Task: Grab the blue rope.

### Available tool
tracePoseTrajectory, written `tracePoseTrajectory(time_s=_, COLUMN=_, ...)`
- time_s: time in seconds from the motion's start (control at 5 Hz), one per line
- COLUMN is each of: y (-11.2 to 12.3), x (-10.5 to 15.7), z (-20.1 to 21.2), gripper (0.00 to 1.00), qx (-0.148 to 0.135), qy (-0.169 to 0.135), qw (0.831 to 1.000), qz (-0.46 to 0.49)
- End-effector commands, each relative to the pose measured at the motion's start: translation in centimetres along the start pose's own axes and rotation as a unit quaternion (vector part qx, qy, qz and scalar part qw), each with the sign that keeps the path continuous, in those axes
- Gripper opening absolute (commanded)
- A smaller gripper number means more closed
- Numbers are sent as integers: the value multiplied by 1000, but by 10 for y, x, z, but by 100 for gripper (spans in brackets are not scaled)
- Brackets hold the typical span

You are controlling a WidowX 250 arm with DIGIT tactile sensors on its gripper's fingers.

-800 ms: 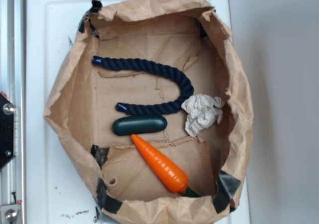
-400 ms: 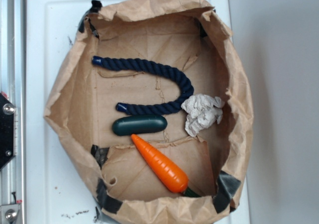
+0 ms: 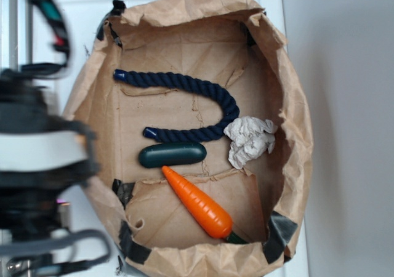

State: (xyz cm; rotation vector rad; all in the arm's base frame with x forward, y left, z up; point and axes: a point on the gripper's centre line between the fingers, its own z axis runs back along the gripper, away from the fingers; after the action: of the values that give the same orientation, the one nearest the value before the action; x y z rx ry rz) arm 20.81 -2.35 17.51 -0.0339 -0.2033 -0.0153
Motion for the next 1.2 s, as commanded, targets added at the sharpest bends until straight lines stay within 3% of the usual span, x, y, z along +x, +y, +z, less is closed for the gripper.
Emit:
tracePoseTrajectory(time_s=0.0, y=33, x=26, z=-5, gripper=100, qx=-5, qy=-85, qw=988, qz=-128)
tracePoseTrajectory(time_s=0.2, y=43, x=39, z=-22, gripper=100, qx=36, qy=-98, qw=978, qz=-179)
tracePoseTrajectory(time_s=0.4, y=54, x=52, z=-29, gripper=100, qx=30, qy=-66, qw=989, qz=-127)
tracePoseTrajectory(time_s=1.0, y=54, x=52, z=-29, gripper=100, qx=30, qy=-66, qw=989, qz=-127)
